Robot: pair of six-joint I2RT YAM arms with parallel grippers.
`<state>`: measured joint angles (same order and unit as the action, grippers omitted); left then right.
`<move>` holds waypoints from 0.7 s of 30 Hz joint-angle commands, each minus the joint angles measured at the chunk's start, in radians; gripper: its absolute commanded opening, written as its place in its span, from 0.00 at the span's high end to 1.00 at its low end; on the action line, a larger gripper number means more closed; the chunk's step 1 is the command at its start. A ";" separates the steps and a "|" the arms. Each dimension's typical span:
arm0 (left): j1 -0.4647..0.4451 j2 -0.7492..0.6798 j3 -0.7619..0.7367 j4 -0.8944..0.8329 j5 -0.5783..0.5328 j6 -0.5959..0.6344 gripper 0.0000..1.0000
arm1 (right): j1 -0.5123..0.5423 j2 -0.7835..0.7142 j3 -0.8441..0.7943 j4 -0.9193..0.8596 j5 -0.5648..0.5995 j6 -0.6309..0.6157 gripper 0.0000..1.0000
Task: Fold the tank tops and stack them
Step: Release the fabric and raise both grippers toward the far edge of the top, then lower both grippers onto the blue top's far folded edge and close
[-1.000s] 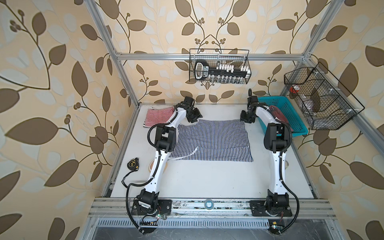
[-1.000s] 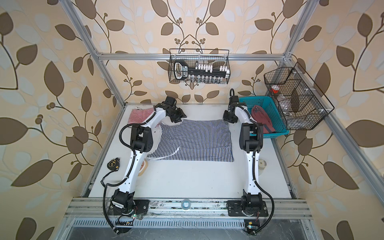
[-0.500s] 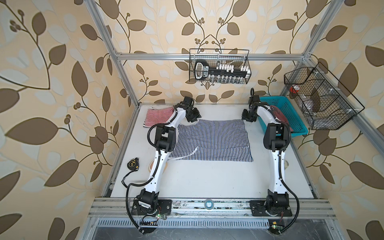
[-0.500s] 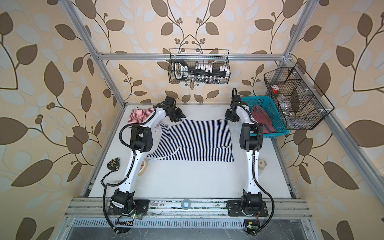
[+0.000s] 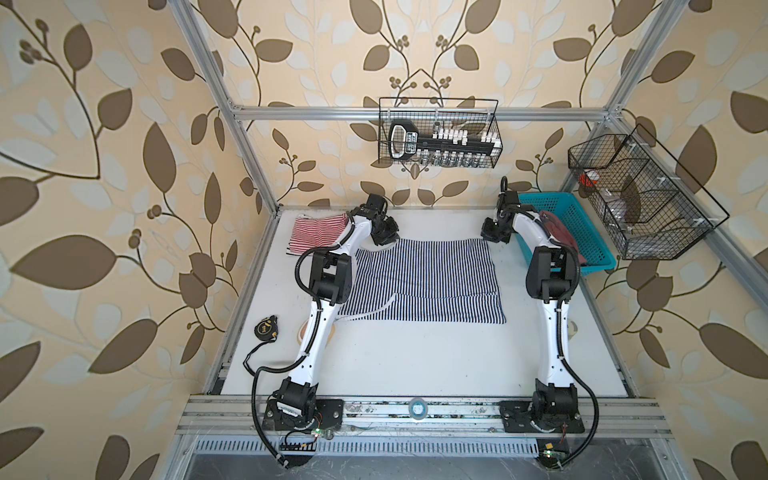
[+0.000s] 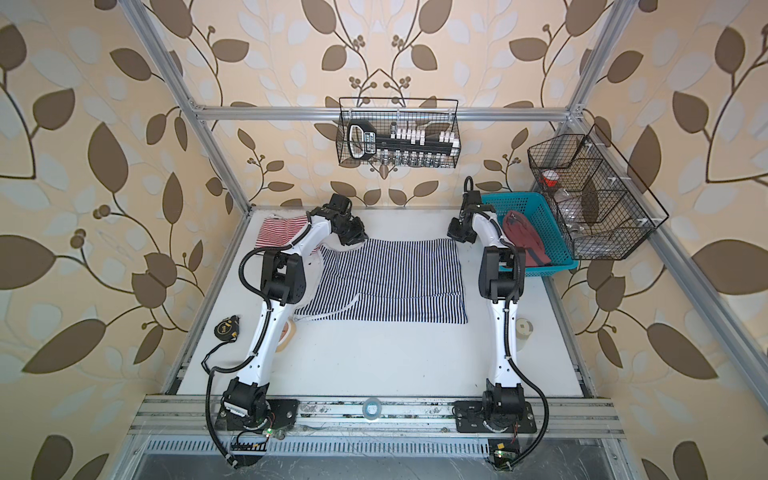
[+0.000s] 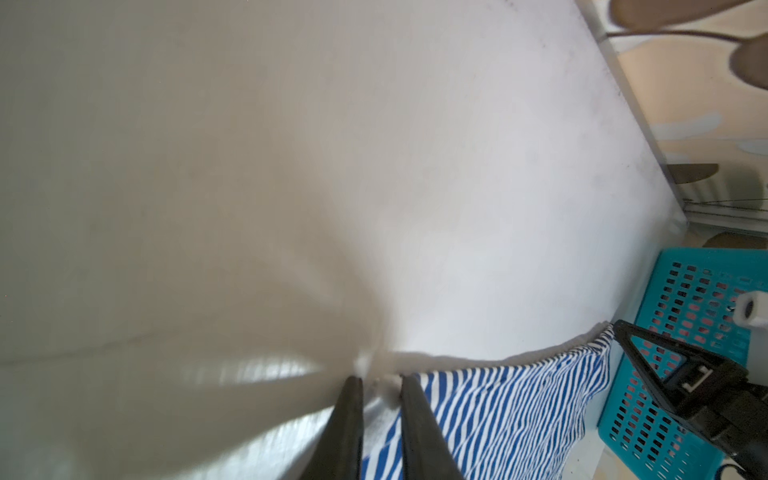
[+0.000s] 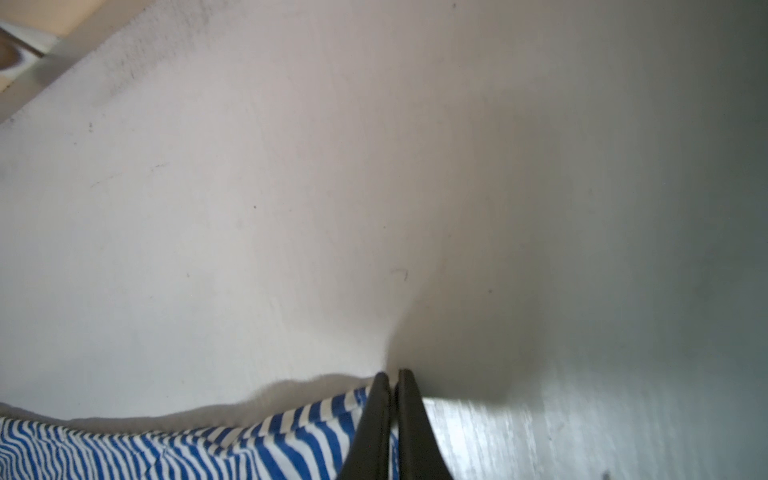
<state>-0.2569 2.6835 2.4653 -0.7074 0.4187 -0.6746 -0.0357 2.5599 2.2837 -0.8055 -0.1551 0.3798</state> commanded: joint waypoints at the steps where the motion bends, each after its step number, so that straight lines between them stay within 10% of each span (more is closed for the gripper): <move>1: -0.010 0.007 0.031 -0.023 0.017 0.015 0.90 | -0.002 0.022 -0.002 0.002 -0.024 -0.009 1.00; 21: -0.013 -0.197 -0.130 0.056 0.008 0.066 1.00 | -0.009 -0.259 -0.354 0.270 -0.096 -0.009 1.00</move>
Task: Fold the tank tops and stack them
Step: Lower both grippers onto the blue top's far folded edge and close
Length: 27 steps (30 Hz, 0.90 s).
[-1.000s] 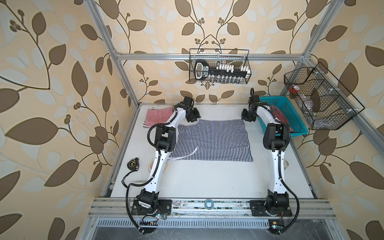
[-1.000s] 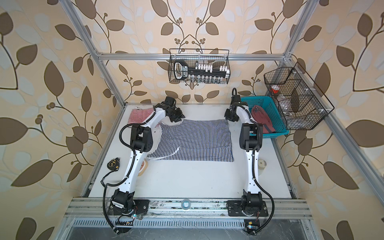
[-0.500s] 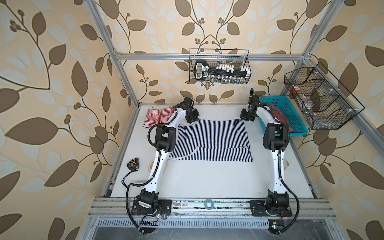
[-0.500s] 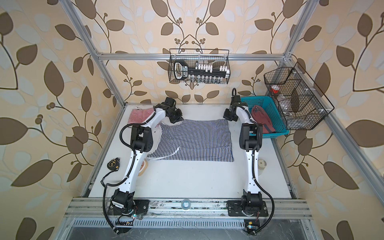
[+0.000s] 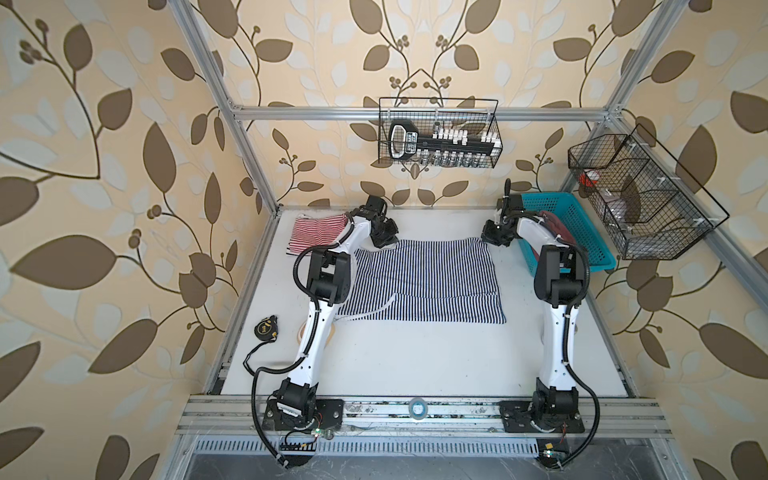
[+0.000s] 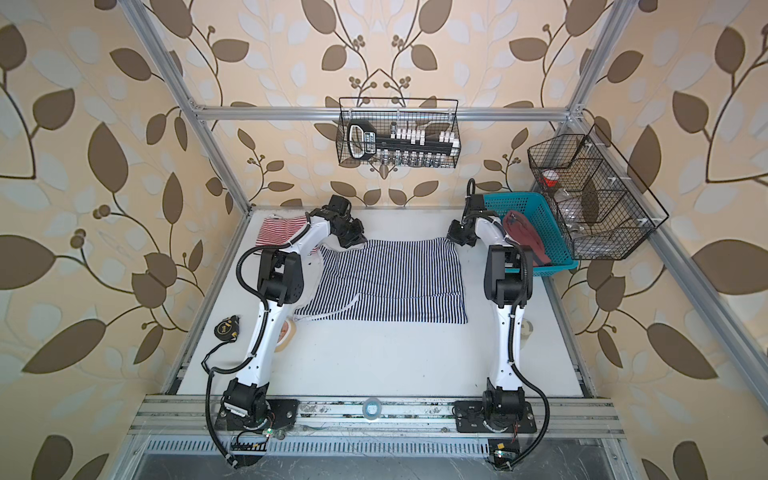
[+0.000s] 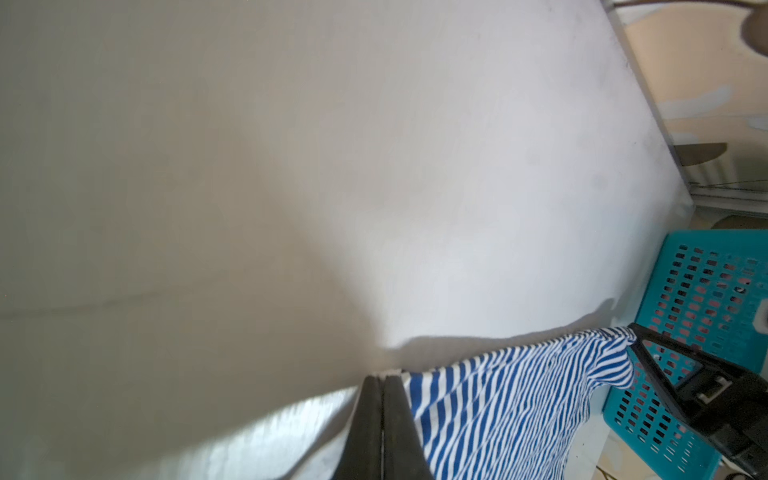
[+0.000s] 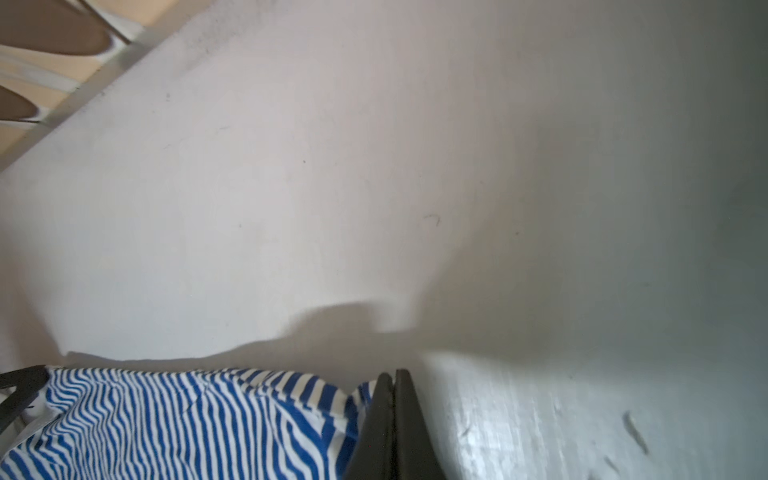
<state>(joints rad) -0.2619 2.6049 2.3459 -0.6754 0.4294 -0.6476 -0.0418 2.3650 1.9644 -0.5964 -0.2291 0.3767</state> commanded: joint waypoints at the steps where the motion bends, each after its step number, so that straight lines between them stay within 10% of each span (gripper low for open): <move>1: -0.008 -0.125 -0.015 0.025 -0.004 0.042 1.00 | -0.003 -0.074 -0.050 0.071 -0.026 -0.005 1.00; 27: -0.026 -0.371 -0.391 0.037 -0.027 0.112 1.00 | 0.000 -0.423 -0.526 0.226 -0.006 -0.028 1.00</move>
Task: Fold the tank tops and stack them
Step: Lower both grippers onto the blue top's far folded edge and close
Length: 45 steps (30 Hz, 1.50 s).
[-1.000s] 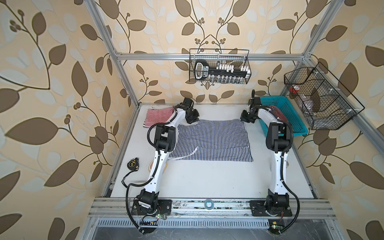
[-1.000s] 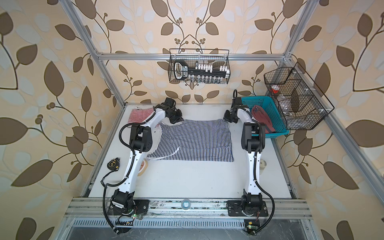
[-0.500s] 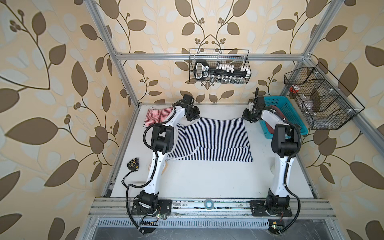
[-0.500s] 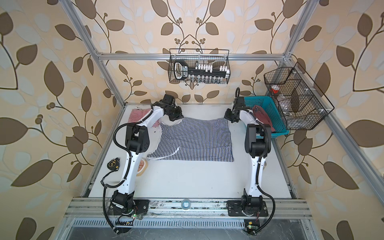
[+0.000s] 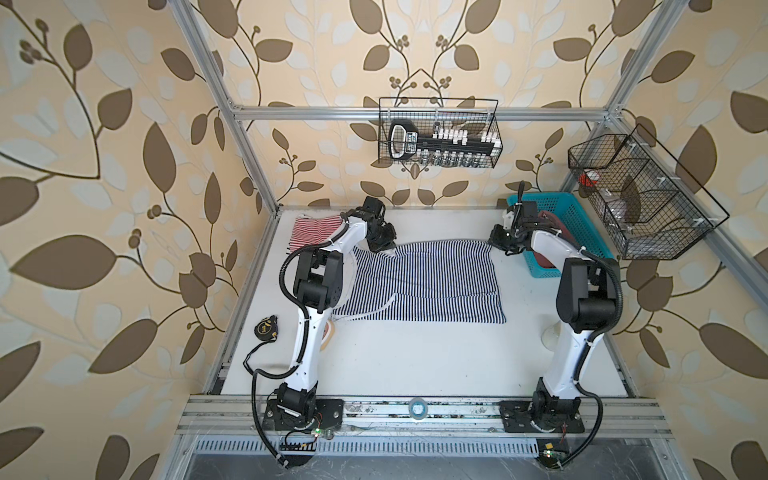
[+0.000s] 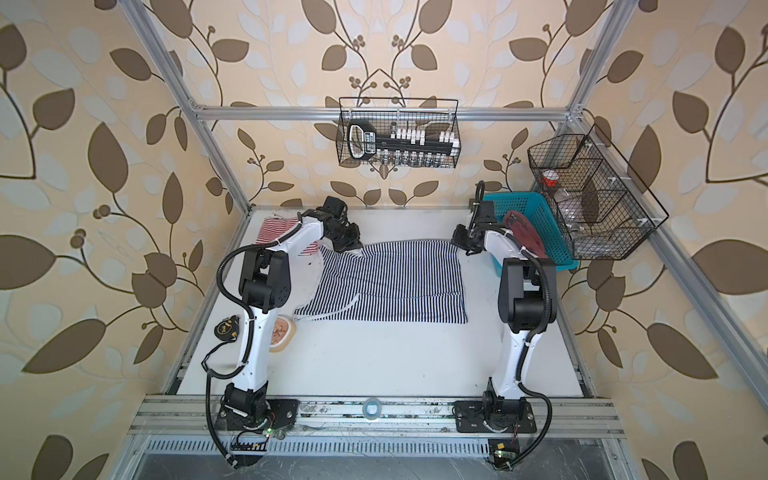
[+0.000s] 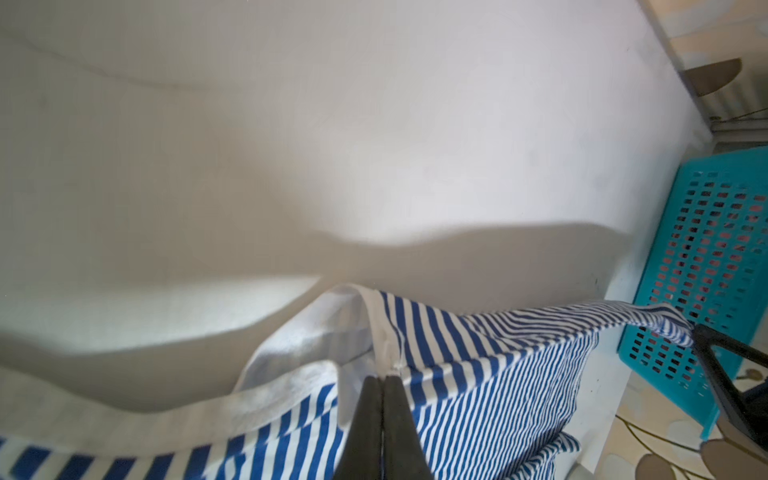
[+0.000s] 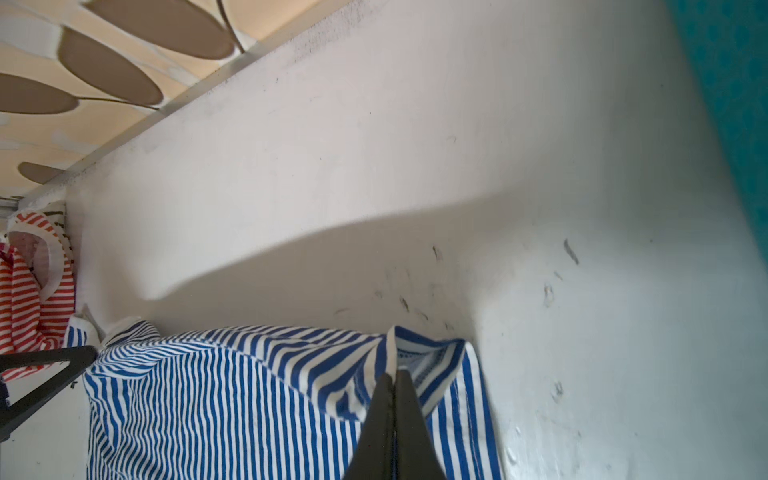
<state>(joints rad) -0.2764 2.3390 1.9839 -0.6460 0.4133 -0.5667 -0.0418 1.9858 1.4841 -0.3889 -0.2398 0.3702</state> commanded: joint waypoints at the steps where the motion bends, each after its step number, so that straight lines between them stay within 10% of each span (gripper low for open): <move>1: -0.014 -0.117 -0.048 0.009 -0.014 0.033 1.00 | 0.000 -0.057 -0.068 0.022 0.005 -0.024 1.00; 20: -0.083 -0.307 -0.353 -0.026 -0.087 0.060 0.94 | 0.003 -0.200 -0.318 0.036 0.035 -0.045 1.00; 32: -0.083 -0.397 -0.442 -0.068 -0.122 0.065 0.70 | 0.011 -0.217 -0.373 0.007 0.065 -0.054 1.00; 45: -0.075 -0.064 0.238 -0.397 -0.296 0.128 0.61 | 0.024 -0.245 -0.339 -0.055 0.117 -0.050 0.75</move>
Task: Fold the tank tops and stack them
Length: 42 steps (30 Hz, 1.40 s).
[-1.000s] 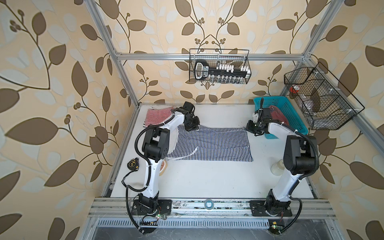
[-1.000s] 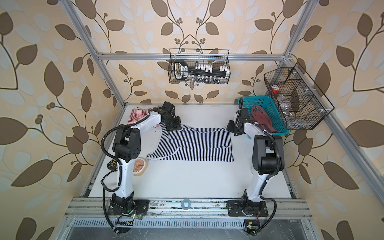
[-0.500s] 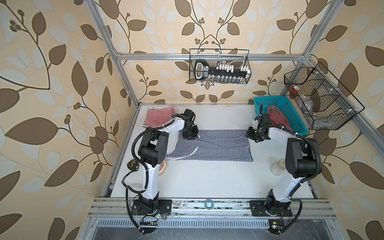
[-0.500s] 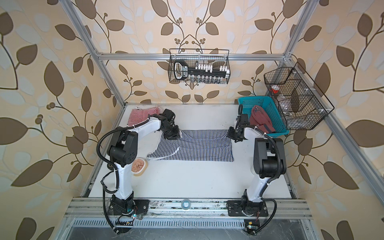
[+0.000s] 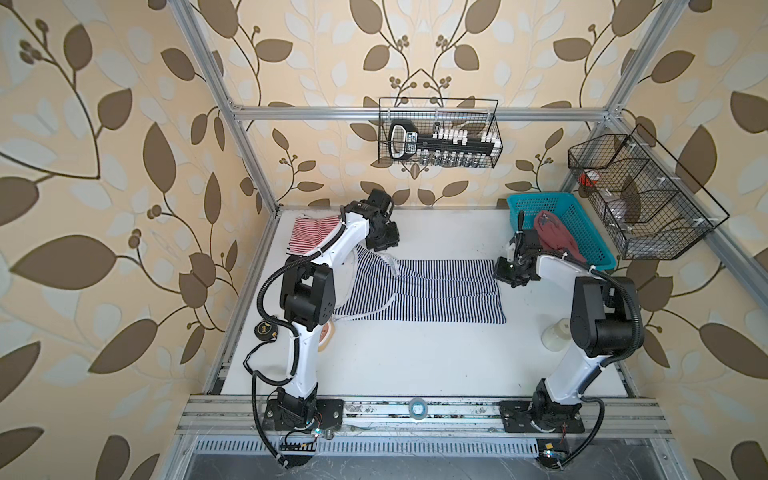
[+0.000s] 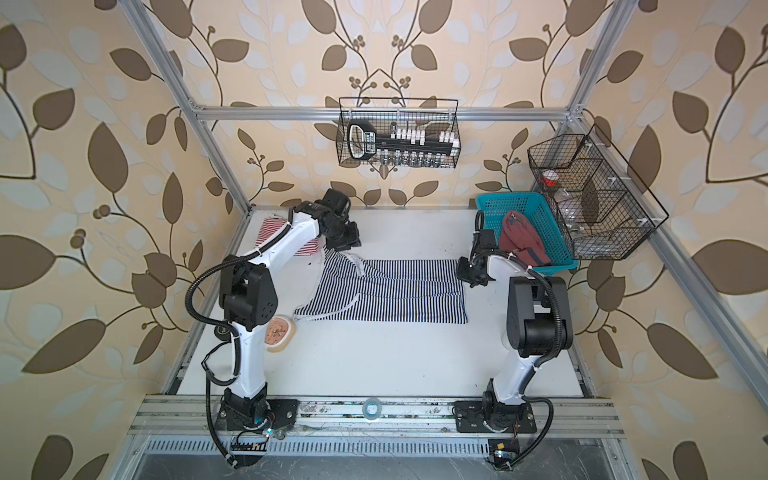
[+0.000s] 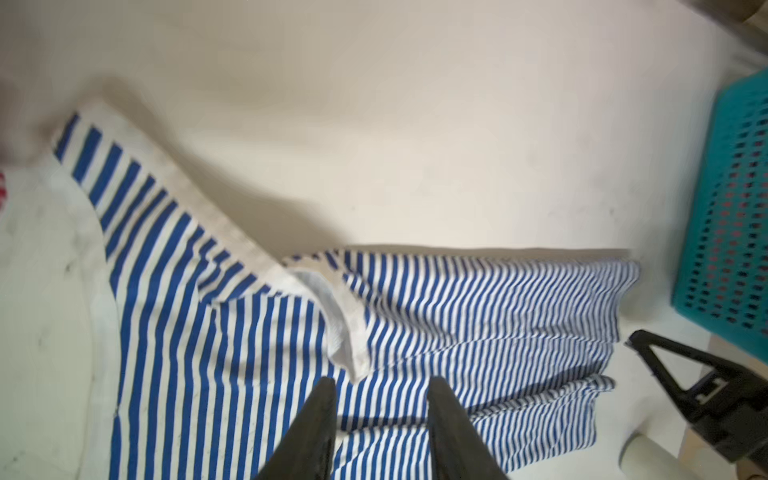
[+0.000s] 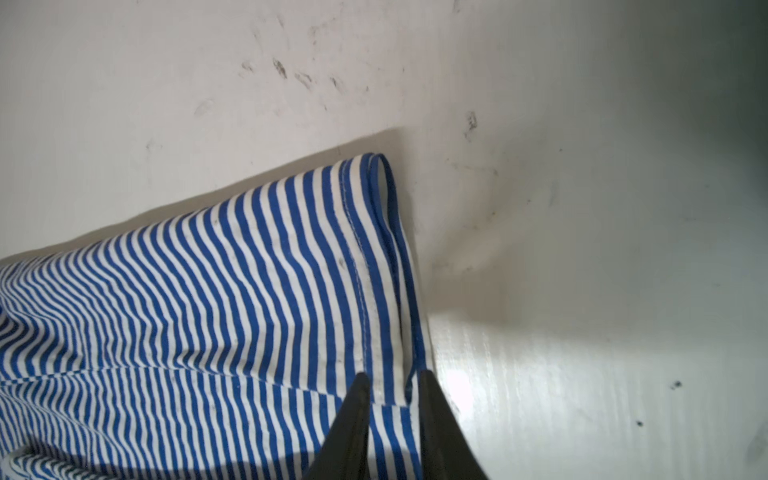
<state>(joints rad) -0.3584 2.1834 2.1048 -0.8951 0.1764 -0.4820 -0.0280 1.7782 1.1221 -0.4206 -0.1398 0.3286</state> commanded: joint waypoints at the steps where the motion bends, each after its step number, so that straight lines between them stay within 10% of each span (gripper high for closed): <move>1: 0.007 0.135 0.180 -0.186 -0.078 0.050 0.61 | 0.013 -0.039 0.027 -0.027 0.017 -0.010 0.74; 10: 0.018 0.284 0.299 -0.232 -0.131 0.067 0.61 | 0.025 -0.058 0.037 -0.039 0.019 -0.007 0.72; 27: 0.025 0.049 -0.096 -0.081 -0.208 0.028 0.67 | 0.139 0.004 0.082 -0.027 0.019 0.030 0.72; 42: 0.082 0.043 -0.099 -0.102 -0.338 0.038 0.61 | 0.239 0.192 0.297 -0.032 -0.062 0.036 0.73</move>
<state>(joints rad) -0.3180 2.2421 1.9537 -0.9638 -0.0834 -0.4465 0.2035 1.9373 1.3708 -0.4328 -0.1719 0.3702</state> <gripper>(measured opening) 0.382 0.275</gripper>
